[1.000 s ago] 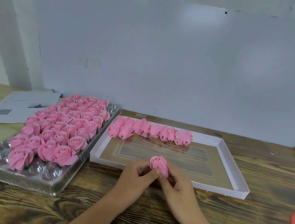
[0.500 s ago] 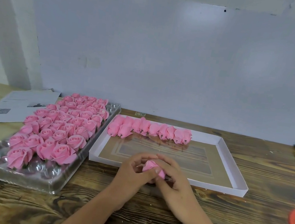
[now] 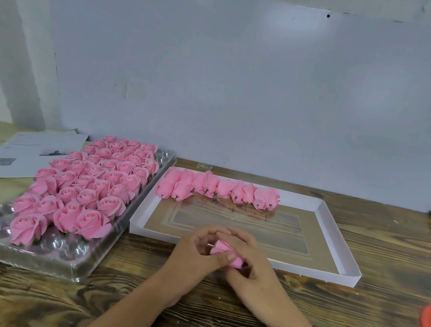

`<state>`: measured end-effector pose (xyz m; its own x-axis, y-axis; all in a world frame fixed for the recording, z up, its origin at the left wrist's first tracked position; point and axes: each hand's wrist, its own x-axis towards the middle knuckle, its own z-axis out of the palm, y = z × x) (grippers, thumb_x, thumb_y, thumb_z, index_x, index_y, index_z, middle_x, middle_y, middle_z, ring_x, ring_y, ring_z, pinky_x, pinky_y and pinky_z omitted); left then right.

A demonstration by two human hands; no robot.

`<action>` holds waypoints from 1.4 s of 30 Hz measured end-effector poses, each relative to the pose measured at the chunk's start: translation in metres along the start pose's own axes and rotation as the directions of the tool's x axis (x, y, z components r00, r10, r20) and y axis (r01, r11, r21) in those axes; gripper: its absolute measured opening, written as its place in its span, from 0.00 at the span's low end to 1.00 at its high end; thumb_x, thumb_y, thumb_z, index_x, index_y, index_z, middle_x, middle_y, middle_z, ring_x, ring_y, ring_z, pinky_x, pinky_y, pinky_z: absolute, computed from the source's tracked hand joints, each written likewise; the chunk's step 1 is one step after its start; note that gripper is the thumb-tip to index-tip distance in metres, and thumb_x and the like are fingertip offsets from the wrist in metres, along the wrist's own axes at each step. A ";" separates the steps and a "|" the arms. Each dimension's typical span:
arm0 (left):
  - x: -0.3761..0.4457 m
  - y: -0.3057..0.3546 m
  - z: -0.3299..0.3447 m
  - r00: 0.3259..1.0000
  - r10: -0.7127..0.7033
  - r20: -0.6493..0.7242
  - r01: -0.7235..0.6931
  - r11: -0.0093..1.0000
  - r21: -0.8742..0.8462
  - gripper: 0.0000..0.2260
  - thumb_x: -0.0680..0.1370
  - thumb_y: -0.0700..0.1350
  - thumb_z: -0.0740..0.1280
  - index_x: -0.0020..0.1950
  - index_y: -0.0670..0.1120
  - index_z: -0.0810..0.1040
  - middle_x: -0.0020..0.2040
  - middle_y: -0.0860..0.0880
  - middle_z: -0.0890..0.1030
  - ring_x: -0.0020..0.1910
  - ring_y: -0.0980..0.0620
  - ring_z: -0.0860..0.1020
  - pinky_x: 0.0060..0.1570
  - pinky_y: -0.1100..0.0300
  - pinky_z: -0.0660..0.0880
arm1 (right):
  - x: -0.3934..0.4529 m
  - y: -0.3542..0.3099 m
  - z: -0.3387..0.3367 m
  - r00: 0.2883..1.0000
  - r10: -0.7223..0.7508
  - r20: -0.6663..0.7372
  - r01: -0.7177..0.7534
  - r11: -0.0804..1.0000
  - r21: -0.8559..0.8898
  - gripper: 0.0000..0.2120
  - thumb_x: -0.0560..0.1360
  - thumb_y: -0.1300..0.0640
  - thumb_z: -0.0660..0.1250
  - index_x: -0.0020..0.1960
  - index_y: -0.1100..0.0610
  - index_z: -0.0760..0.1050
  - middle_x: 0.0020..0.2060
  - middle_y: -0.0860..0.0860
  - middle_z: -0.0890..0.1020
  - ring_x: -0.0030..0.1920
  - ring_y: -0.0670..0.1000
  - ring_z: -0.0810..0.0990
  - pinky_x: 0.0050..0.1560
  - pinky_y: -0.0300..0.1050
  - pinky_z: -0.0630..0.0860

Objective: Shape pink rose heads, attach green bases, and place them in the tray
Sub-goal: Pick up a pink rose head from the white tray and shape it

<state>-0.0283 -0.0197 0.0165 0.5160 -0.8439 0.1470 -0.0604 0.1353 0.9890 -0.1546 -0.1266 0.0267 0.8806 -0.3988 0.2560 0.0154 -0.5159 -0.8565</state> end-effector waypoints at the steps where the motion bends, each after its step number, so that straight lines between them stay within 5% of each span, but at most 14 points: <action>1: 0.000 0.001 0.000 1.000 -0.009 -0.002 0.009 1.000 -0.006 0.16 0.74 0.43 0.77 0.60 0.51 0.82 0.57 0.49 0.85 0.58 0.50 0.83 0.57 0.55 0.81 | 0.000 0.000 -0.001 1.000 0.008 0.015 -0.008 1.000 -0.015 0.31 0.76 0.65 0.65 0.63 0.29 0.73 0.69 0.36 0.66 0.69 0.32 0.66 0.65 0.25 0.65; 9: -0.003 0.005 0.002 0.996 -0.069 0.061 0.069 0.998 0.005 0.09 0.76 0.47 0.74 0.56 0.54 0.85 0.55 0.49 0.86 0.58 0.50 0.83 0.59 0.53 0.80 | -0.001 0.001 -0.002 0.995 0.043 0.090 -0.038 0.998 -0.054 0.33 0.73 0.52 0.65 0.68 0.22 0.60 0.68 0.32 0.63 0.67 0.31 0.65 0.63 0.22 0.62; 12: -0.001 0.005 0.003 0.996 -0.088 0.022 0.089 0.995 -0.046 0.09 0.74 0.49 0.75 0.54 0.55 0.86 0.55 0.48 0.86 0.57 0.48 0.83 0.57 0.51 0.81 | -0.003 0.002 -0.003 0.999 0.029 -0.020 -0.028 0.999 0.022 0.32 0.75 0.55 0.69 0.71 0.30 0.63 0.64 0.34 0.72 0.63 0.37 0.74 0.61 0.29 0.71; 16: 0.001 0.006 0.000 0.994 -0.108 -0.016 0.102 0.975 -0.199 0.11 0.72 0.51 0.76 0.53 0.51 0.86 0.56 0.44 0.86 0.57 0.44 0.84 0.53 0.56 0.82 | 0.001 0.002 -0.001 0.971 0.098 -0.219 -0.064 0.986 0.153 0.20 0.74 0.61 0.74 0.59 0.40 0.77 0.48 0.51 0.85 0.47 0.51 0.84 0.49 0.44 0.81; 22: 0.000 0.007 0.002 0.995 -0.086 -0.042 0.076 0.975 -0.207 0.20 0.65 0.58 0.81 0.54 0.53 0.85 0.56 0.45 0.85 0.56 0.46 0.84 0.50 0.59 0.81 | 0.004 0.004 0.004 0.952 0.113 -0.285 -0.054 0.977 0.208 0.12 0.74 0.64 0.74 0.50 0.49 0.82 0.43 0.48 0.86 0.43 0.49 0.85 0.44 0.39 0.80; 24: 0.000 0.008 0.002 0.997 -0.069 -0.035 0.059 0.973 -0.225 0.27 0.63 0.59 0.83 0.59 0.56 0.83 0.59 0.47 0.85 0.57 0.49 0.83 0.50 0.61 0.80 | 0.006 0.004 0.006 0.931 0.204 -0.301 -0.056 0.898 0.436 0.10 0.74 0.65 0.73 0.51 0.53 0.83 0.45 0.53 0.87 0.45 0.52 0.86 0.44 0.40 0.81; 28: -0.003 0.009 0.008 0.996 -0.039 0.085 0.053 0.985 -0.162 0.31 0.67 0.58 0.81 0.67 0.50 0.79 0.62 0.45 0.83 0.64 0.47 0.80 0.61 0.56 0.77 | 0.005 0.000 0.009 0.937 0.325 -0.124 -0.069 0.523 0.849 0.16 0.71 0.60 0.72 0.58 0.64 0.81 0.53 0.63 0.85 0.52 0.57 0.85 0.48 0.43 0.82; 32: -0.004 0.009 0.007 0.998 -0.025 0.056 0.034 0.987 -0.158 0.27 0.66 0.60 0.81 0.61 0.50 0.83 0.58 0.45 0.85 0.61 0.47 0.81 0.59 0.57 0.77 | 0.002 -0.011 0.015 0.964 0.246 0.102 -0.179 0.313 0.933 0.17 0.73 0.63 0.69 0.60 0.67 0.80 0.58 0.67 0.81 0.58 0.59 0.82 0.56 0.48 0.82; 36: -0.006 0.012 0.004 0.996 -0.032 0.083 0.046 0.984 -0.172 0.24 0.66 0.62 0.81 0.56 0.52 0.85 0.61 0.49 0.84 0.62 0.50 0.81 0.58 0.58 0.78 | 0.000 -0.013 0.022 0.938 0.249 0.240 -0.303 0.256 0.918 0.22 0.73 0.59 0.73 0.65 0.65 0.78 0.62 0.65 0.80 0.64 0.59 0.80 0.59 0.46 0.80; 42: -0.009 0.018 0.004 0.995 -0.051 0.083 0.064 0.985 -0.163 0.10 0.68 0.56 0.78 0.41 0.51 0.85 0.54 0.48 0.86 0.54 0.51 0.84 0.53 0.58 0.79 | -0.002 -0.013 0.021 0.881 0.303 0.363 -0.424 0.166 0.890 0.24 0.64 0.61 0.80 0.58 0.66 0.82 0.46 0.61 0.82 0.41 0.52 0.83 0.42 0.40 0.82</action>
<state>-0.0376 -0.0121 0.0327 0.4460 -0.8897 0.0973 0.1131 0.1638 0.9800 -0.1463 -0.1035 0.0277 0.9526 -0.2322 -0.1964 0.0508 0.7583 -0.6499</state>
